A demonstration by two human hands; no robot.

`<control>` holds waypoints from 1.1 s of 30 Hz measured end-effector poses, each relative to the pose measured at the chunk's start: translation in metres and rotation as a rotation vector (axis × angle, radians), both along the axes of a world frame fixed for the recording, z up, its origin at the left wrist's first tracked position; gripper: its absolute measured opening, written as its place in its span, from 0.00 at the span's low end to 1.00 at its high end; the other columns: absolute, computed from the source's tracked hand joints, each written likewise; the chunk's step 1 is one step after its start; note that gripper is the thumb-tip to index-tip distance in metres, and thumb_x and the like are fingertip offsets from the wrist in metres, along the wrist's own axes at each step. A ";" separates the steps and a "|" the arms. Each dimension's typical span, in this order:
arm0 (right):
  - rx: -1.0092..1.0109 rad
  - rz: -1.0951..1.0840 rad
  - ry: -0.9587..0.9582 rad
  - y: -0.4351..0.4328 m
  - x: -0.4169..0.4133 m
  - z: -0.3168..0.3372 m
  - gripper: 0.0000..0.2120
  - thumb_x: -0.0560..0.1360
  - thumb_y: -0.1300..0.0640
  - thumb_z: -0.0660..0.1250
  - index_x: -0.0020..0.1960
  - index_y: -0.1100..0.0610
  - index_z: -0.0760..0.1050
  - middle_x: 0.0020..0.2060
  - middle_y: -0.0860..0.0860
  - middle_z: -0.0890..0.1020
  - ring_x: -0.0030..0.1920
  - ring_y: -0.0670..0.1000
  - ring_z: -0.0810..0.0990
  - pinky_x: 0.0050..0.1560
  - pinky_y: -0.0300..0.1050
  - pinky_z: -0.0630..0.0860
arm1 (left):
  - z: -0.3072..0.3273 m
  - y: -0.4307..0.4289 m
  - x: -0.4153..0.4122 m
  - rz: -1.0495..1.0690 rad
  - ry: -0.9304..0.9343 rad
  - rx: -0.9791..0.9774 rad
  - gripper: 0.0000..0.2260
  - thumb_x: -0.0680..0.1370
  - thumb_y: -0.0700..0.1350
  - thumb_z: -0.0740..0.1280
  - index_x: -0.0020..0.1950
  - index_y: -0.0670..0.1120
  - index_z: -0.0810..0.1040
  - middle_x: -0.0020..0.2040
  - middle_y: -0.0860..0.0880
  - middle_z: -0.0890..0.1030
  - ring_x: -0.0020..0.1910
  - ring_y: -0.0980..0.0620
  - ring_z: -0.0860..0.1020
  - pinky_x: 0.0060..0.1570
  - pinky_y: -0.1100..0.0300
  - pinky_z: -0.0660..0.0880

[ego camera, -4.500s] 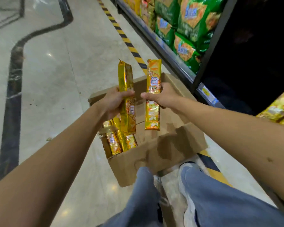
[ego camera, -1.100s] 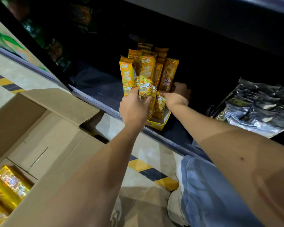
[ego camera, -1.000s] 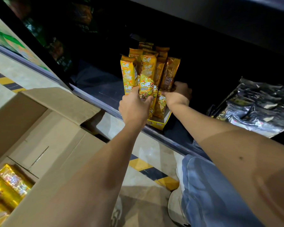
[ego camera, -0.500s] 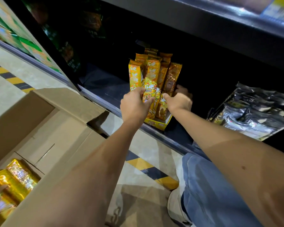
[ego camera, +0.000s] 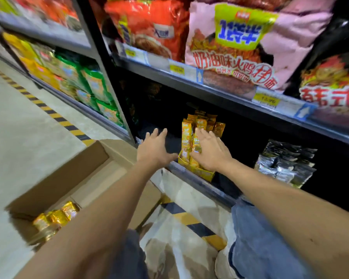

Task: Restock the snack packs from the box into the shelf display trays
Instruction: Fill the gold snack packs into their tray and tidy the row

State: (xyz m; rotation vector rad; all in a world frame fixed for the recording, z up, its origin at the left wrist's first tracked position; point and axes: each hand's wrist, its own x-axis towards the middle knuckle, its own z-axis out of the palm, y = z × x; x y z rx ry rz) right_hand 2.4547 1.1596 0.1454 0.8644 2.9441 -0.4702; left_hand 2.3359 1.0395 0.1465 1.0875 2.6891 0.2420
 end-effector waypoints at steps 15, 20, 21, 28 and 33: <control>0.104 0.500 0.048 -0.201 -0.029 0.103 0.37 0.77 0.45 0.62 0.77 0.56 0.47 0.74 0.53 0.60 0.74 0.57 0.58 0.72 0.57 0.57 | 0.108 -0.262 0.039 0.374 0.241 -0.190 0.40 0.75 0.62 0.63 0.78 0.48 0.46 0.78 0.46 0.51 0.77 0.43 0.52 0.74 0.45 0.52; 0.110 0.649 0.030 -0.253 -0.051 0.094 0.35 0.76 0.46 0.62 0.76 0.58 0.51 0.74 0.55 0.60 0.74 0.57 0.57 0.72 0.56 0.60 | 0.093 -0.323 0.045 0.513 0.197 -0.181 0.39 0.75 0.60 0.63 0.78 0.46 0.46 0.78 0.45 0.51 0.77 0.44 0.51 0.74 0.47 0.53; 0.103 0.668 0.004 -0.262 -0.058 0.089 0.36 0.77 0.46 0.62 0.77 0.58 0.49 0.75 0.55 0.59 0.75 0.57 0.55 0.73 0.55 0.58 | 0.086 -0.332 0.046 0.531 0.180 -0.177 0.39 0.75 0.59 0.63 0.78 0.46 0.46 0.78 0.45 0.51 0.77 0.44 0.51 0.74 0.48 0.53; 0.010 0.723 -0.087 -0.309 -0.120 0.028 0.34 0.77 0.51 0.60 0.77 0.59 0.47 0.76 0.54 0.56 0.76 0.56 0.51 0.74 0.55 0.53 | 0.011 -0.368 0.014 0.604 0.052 -0.201 0.39 0.76 0.58 0.62 0.78 0.44 0.44 0.78 0.45 0.50 0.77 0.44 0.51 0.74 0.48 0.54; 0.012 0.741 -0.163 -0.323 -0.188 -0.045 0.35 0.77 0.49 0.61 0.77 0.60 0.49 0.75 0.54 0.58 0.76 0.56 0.52 0.74 0.54 0.54 | -0.068 -0.367 -0.047 0.598 -0.007 -0.235 0.38 0.77 0.58 0.61 0.78 0.44 0.44 0.79 0.45 0.49 0.77 0.45 0.50 0.74 0.48 0.48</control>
